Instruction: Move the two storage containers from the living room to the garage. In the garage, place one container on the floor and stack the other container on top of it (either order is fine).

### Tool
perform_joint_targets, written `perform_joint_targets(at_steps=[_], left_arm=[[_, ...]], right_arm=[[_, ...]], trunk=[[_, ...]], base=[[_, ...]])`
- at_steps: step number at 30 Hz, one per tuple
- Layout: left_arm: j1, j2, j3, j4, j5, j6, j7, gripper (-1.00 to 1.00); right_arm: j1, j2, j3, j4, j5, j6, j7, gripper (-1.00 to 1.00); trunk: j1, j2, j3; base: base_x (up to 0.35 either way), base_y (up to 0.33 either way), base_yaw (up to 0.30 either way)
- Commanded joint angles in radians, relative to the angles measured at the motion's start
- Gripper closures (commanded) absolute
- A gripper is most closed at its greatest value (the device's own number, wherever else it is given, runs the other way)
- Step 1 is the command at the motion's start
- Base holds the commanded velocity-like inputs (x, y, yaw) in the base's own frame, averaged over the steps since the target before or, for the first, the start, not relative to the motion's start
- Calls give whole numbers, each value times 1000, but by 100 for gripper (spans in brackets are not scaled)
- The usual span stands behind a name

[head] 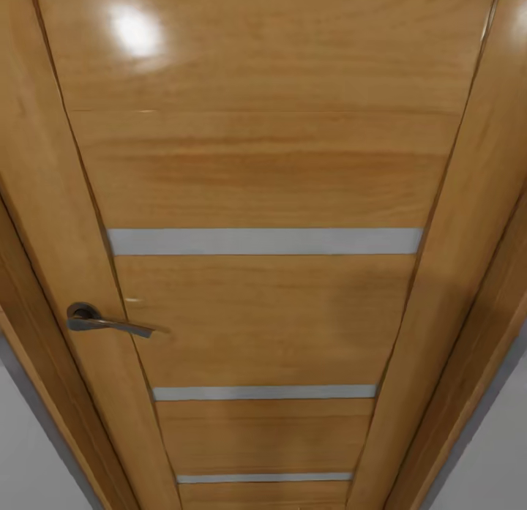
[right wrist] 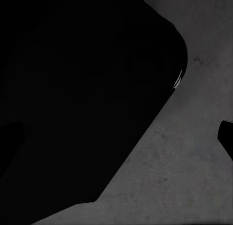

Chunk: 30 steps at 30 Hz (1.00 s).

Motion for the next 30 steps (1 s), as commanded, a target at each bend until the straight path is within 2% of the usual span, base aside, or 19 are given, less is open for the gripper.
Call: perform_joint_targets(at_steps=[1,20,30], left_arm=[[0,0,1,0,2,-3,1,-100],[0,0,1,0,3,-3,2,-100],[0,0,1,0,4,-3,3,-100]], right_arm=[[0,0,2,0,-1,-2,0,-100],[0,0,2,0,-1,-2,0,-100],[0,0,2,0,-1,-2,0,-100]], trunk=[[0,0,-1],[0,0,-1],[0,0,-1]], base=[[0,0,-142],[1,0,-17],[129,90,0]])
